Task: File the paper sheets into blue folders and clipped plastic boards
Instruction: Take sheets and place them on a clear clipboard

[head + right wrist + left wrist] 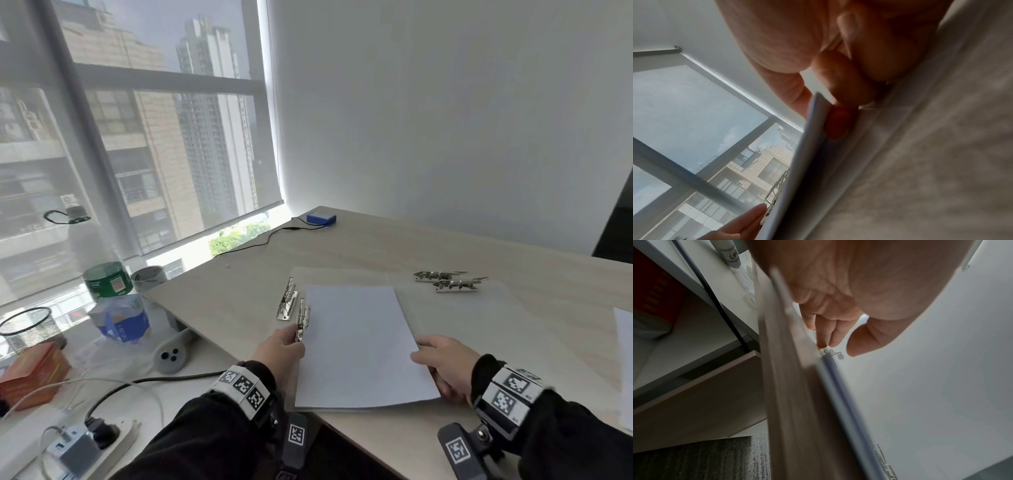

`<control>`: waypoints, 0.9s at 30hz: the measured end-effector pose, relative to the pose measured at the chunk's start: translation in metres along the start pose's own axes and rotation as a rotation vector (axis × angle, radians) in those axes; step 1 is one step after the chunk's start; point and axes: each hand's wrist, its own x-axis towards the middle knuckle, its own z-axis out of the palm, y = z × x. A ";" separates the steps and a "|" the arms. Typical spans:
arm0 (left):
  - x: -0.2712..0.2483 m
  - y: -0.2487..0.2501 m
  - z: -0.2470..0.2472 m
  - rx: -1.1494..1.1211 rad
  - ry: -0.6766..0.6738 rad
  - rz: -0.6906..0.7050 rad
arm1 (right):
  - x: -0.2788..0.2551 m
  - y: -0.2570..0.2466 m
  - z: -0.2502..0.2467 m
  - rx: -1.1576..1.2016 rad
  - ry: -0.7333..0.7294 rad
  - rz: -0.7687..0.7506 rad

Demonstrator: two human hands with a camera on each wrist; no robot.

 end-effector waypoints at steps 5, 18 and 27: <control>-0.022 0.037 -0.006 -0.081 0.010 -0.028 | 0.009 0.009 -0.004 0.059 0.001 0.030; 0.019 0.098 -0.027 0.010 0.119 -0.183 | 0.020 0.022 -0.006 0.166 -0.017 0.068; 0.024 0.096 -0.022 -0.260 0.155 -0.157 | 0.024 0.027 -0.007 0.207 -0.027 0.069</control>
